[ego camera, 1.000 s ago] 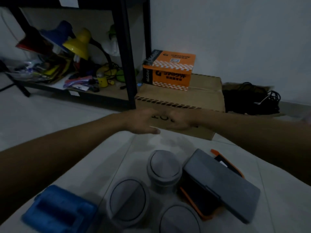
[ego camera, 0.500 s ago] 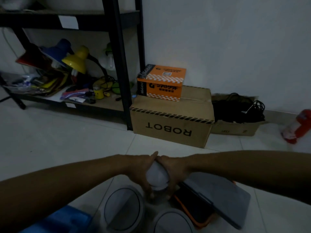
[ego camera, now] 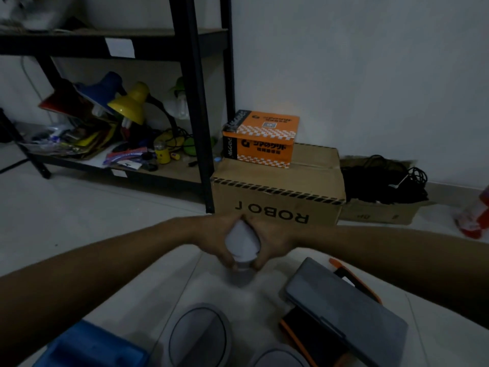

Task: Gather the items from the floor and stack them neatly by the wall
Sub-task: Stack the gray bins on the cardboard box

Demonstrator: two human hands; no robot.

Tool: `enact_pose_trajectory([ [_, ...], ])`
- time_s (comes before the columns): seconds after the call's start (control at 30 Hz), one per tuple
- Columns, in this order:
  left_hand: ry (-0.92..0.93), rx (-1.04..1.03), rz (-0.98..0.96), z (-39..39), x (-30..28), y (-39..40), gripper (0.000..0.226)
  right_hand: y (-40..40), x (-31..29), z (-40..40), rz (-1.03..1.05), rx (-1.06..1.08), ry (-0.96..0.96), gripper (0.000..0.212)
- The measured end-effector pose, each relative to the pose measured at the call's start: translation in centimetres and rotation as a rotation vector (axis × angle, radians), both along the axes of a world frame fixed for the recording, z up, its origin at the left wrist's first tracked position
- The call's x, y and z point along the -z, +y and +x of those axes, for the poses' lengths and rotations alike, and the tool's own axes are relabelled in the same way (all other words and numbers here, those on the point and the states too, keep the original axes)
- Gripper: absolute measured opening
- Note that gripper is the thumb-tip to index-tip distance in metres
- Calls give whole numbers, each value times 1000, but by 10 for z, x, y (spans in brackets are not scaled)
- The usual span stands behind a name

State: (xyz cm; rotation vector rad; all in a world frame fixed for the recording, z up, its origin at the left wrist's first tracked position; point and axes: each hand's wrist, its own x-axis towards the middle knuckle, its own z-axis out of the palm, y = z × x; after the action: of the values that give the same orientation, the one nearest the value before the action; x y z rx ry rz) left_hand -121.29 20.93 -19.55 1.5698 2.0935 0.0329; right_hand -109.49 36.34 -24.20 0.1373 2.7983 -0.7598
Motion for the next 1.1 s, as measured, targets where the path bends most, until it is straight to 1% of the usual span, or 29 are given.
enact_pose_trajectory([
  [0.07,-16,-11,66,-14,-9,6,116,5,-14,-10,-8,27,46,123],
  [0.13,-16,-37,137,-26,-20,9,115,12,-28,-21,-41,42,115,118],
  [0.2,-49,-80,225,-38,-31,11,113,18,-43,-31,-111,72,159,112],
  [0.27,-67,-129,334,-47,-46,12,109,25,-58,-42,-172,112,215,109],
  [0.37,-113,-232,512,-59,-67,16,107,38,-75,-60,-261,213,307,113],
  [0.43,-89,-267,634,-66,-75,21,99,48,-84,-71,-344,314,364,113],
  [0.5,-36,-298,713,-73,-76,29,90,57,-89,-82,-399,418,431,112],
  [0.57,-5,-335,739,-76,-73,39,78,64,-89,-94,-394,499,496,111],
  [0.63,10,-352,753,-76,-69,50,68,70,-85,-105,-358,562,542,114],
  [0.7,-11,-362,750,-78,-64,60,63,73,-80,-113,-337,602,557,117],
  [0.83,-16,-403,726,-91,-53,73,60,73,-71,-129,-322,621,570,118],
  [0.97,-60,-454,709,-110,-40,76,64,79,-65,-146,-315,597,571,109],
  [1.1,-99,-446,720,-122,-28,76,70,74,-61,-158,-332,631,616,95],
])
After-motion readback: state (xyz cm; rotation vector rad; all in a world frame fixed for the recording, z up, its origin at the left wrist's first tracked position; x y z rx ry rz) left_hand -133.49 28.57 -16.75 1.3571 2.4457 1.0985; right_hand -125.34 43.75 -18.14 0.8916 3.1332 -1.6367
